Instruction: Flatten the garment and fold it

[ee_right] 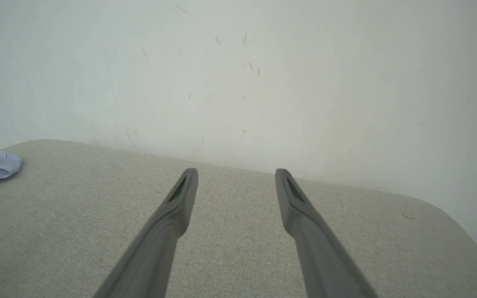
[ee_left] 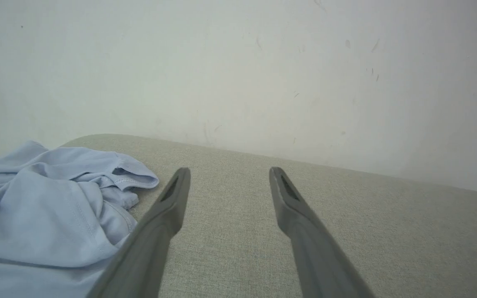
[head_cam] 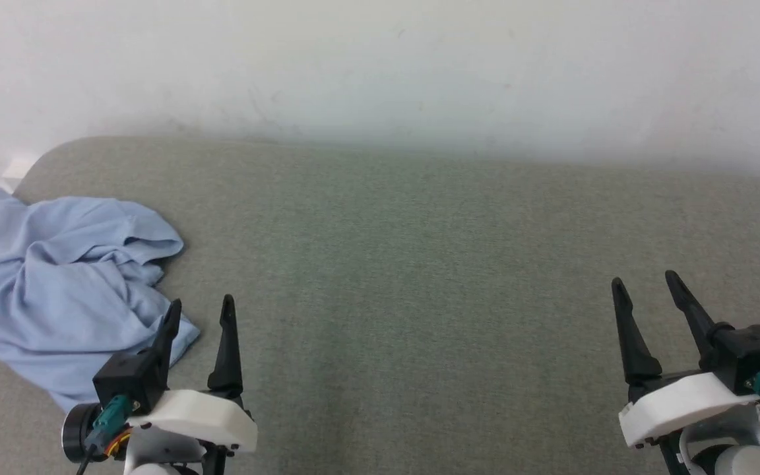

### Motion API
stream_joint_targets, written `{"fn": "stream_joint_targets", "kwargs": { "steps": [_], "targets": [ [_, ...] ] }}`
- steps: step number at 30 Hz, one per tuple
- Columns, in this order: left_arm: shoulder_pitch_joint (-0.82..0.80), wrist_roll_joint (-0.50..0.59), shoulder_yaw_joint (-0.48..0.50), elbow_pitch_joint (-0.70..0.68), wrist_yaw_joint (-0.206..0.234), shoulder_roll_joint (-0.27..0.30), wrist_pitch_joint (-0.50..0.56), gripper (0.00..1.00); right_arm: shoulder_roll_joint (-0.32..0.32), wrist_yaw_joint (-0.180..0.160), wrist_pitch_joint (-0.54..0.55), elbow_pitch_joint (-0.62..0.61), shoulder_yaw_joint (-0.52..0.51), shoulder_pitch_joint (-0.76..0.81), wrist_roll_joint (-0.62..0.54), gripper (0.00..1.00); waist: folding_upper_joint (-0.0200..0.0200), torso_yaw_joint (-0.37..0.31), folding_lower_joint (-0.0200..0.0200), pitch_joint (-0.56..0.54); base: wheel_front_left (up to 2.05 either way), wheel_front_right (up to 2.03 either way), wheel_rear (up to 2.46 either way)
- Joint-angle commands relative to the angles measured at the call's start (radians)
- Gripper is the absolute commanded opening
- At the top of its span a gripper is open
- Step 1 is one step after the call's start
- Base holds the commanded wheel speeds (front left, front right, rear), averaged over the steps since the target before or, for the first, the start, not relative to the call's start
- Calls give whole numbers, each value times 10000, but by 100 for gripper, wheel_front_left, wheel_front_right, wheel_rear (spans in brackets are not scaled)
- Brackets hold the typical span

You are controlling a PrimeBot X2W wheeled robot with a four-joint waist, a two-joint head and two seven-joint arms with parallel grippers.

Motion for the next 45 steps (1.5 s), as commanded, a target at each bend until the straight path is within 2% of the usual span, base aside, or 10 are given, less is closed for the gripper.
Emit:
{"fn": "stream_joint_targets", "kwargs": {
  "steps": [1, 28, 45],
  "targets": [
    [-222, -113, 33, 20, 62, -1, -121, 100, 15, -3, -73, -77, -42, 74, 77, 100, 0, 261, 0, 53, 0, 0, 0],
    [-333, -1080, 205, 136, 260, -2, -686, 100, 23, -5, -146, -179, 265, -164, -14, 100, 0, 2090, 0, 541, 0, 0, 0],
    [-752, -1366, 649, 138, 207, -2, -1041, 100, 28, -6, -196, -367, 424, -302, -76, 100, 0, 2713, 0, 886, 0, 0, 0]
  ]
}}
